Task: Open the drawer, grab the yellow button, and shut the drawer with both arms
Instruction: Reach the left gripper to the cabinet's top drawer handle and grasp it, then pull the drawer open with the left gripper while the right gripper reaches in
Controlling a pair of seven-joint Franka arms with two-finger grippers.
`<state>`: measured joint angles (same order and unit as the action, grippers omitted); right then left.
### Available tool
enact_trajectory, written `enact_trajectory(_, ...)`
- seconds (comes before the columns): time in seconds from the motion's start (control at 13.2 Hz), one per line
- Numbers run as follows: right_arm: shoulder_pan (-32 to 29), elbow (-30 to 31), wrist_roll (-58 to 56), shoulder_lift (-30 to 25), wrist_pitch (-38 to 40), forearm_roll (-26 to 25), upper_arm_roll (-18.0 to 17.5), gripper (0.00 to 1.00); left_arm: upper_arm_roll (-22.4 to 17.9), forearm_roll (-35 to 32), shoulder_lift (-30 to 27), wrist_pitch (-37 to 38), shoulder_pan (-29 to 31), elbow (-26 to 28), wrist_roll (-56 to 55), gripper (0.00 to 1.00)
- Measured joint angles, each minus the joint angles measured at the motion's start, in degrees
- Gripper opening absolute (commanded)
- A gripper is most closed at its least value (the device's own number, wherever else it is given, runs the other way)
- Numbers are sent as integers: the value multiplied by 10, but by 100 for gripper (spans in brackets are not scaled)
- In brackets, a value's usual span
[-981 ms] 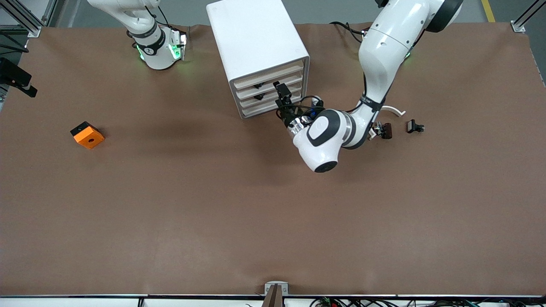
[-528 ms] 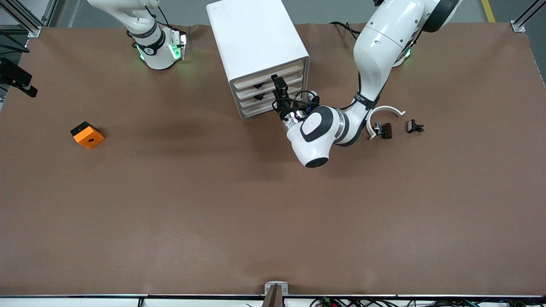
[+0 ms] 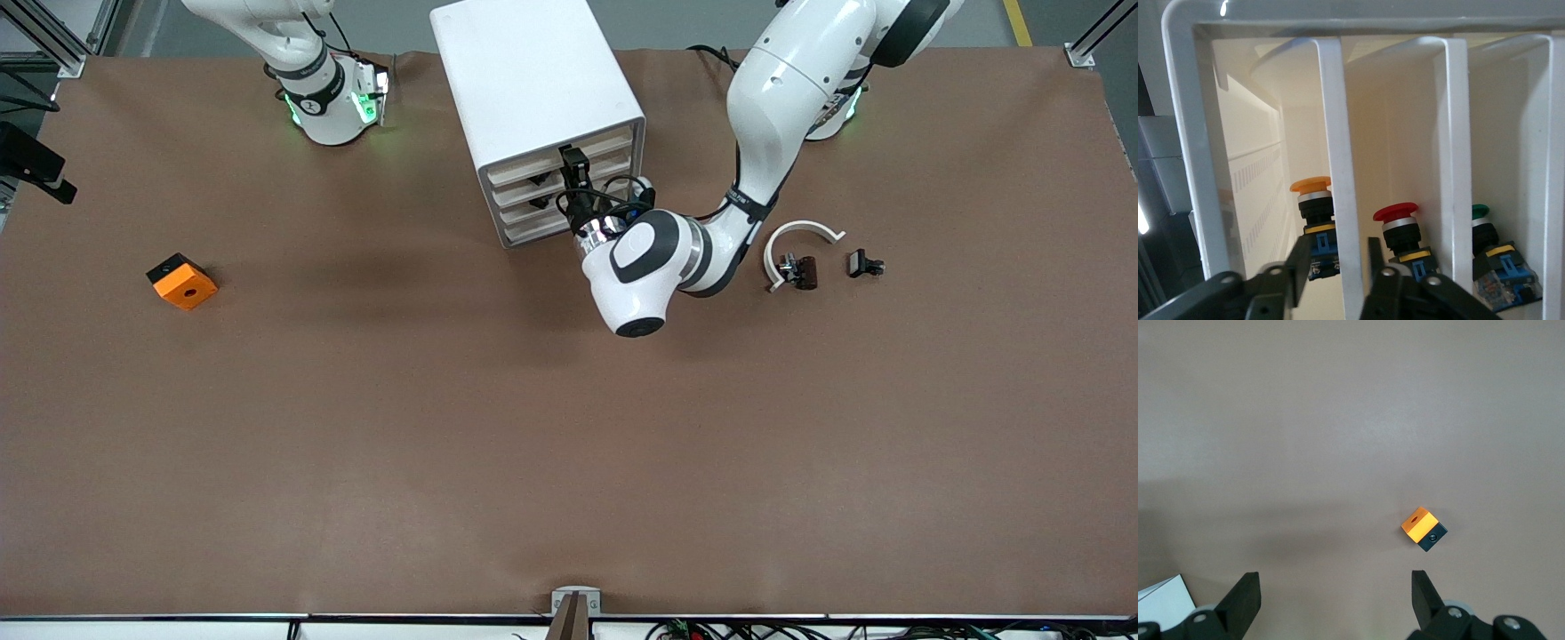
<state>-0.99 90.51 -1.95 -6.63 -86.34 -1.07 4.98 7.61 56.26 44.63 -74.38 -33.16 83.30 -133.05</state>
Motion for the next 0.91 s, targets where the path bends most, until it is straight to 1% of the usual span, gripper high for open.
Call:
enact_trajectory(0.08, 0, 0, 1, 0, 1, 0, 0, 100, -1, 0, 1, 0, 1, 0, 0, 0)
enact_trajectory(0.53, 0, 0, 2, 0, 4, 11, 0, 100, -6, 0, 5, -1, 5, -3, -4, 0)
enact_trajectory(0.68, 0, 0, 2, 0, 4, 11, 0, 100, -13, 0, 6, -1, 19, -13, -2, 0)
enact_trajectory(0.91, 0, -4, 2, 2, 4, 11, -1, 100, -17, 0, 11, -8, 57, -31, 4, 0)
